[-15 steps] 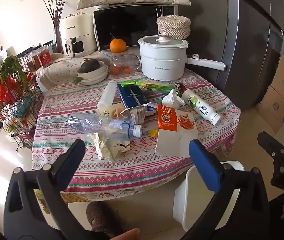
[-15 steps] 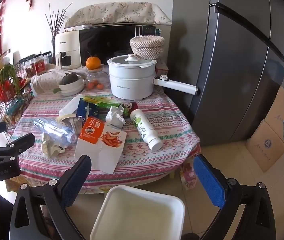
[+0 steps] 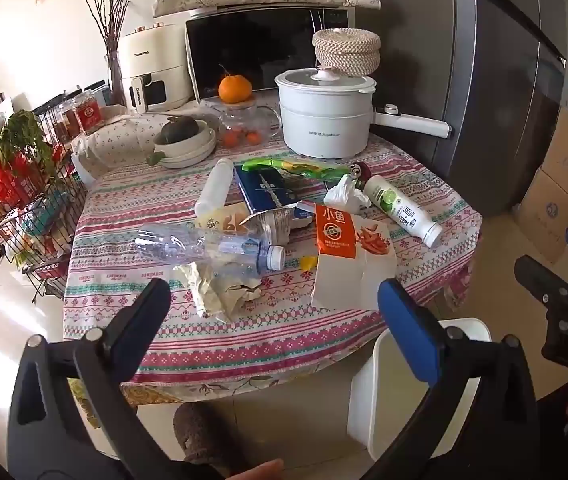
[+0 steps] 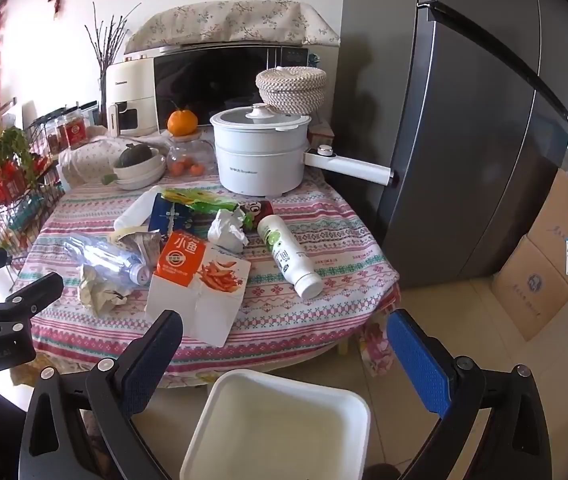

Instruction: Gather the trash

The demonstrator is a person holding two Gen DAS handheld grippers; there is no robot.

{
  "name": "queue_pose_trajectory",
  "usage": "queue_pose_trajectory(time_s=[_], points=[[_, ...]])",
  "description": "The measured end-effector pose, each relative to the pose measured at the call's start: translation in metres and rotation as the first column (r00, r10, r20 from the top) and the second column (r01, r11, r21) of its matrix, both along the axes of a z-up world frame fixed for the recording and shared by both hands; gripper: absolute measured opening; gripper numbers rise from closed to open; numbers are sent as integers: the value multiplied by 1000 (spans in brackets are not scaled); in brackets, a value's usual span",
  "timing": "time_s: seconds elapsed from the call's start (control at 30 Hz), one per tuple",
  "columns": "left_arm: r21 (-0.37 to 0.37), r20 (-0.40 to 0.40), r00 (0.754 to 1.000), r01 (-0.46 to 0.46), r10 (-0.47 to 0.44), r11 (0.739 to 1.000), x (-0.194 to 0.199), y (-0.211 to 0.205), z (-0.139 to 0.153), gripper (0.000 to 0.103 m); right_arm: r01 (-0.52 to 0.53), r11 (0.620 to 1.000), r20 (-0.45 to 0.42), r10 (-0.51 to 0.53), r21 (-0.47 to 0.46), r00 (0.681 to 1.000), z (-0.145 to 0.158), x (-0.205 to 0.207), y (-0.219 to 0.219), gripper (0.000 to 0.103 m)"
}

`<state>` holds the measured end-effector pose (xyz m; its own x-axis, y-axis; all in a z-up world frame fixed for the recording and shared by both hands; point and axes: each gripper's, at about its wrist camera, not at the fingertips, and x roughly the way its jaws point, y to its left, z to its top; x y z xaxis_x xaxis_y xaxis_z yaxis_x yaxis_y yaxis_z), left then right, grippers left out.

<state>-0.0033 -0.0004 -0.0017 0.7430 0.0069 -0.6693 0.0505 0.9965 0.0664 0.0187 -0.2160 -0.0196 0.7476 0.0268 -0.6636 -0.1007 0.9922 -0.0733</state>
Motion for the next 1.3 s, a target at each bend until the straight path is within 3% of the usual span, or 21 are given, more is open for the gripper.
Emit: queue_pose_trajectory(time_s=[1.3], points=[[-6,-14,1000,7,-8,1000,1,1,-4,103,-2,1000,-9,2,7,1000,5,-1,-4,103]])
